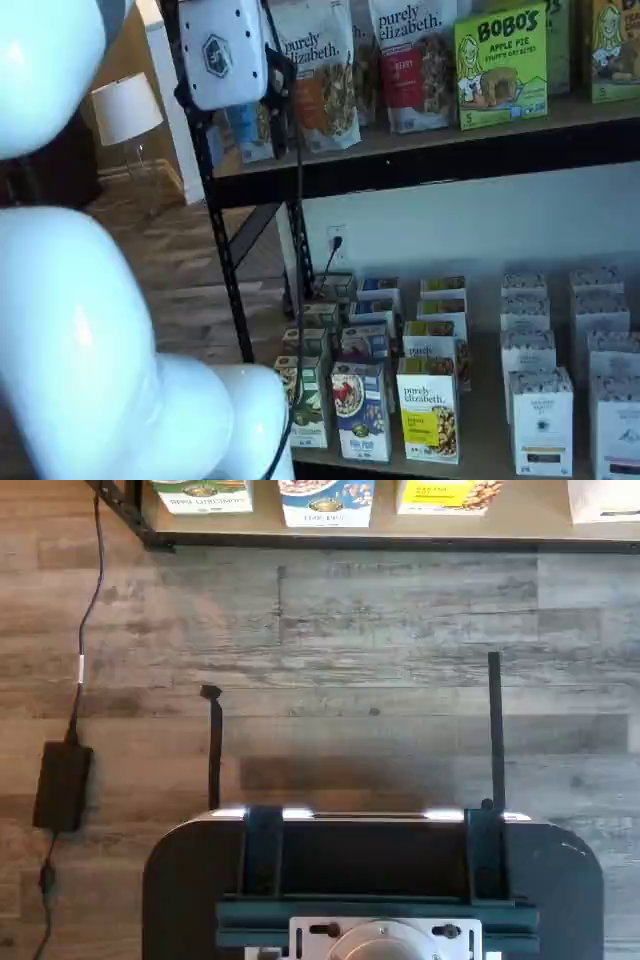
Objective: Pick up the blue and white box that is on the bottom shelf, the second box from the left
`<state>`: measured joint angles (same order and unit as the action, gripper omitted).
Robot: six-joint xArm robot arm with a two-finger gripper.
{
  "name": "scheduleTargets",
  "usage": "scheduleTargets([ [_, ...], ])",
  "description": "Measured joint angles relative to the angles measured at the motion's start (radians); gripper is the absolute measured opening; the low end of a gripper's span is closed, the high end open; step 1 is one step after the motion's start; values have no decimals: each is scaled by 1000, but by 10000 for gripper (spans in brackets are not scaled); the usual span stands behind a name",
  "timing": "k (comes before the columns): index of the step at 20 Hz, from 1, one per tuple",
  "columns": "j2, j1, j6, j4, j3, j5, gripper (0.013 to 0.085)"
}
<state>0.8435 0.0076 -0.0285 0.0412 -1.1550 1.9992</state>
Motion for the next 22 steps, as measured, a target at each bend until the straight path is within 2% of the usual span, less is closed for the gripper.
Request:
scheduleTargets([
  [3,29,1,0,-1,26,-50,850],
  [10,29,1,1,-3,43,-75,850],
  [14,25,17,-8,-21,75,-103,850],
  [22,17,41,-31,-28,196,-231,850],
])
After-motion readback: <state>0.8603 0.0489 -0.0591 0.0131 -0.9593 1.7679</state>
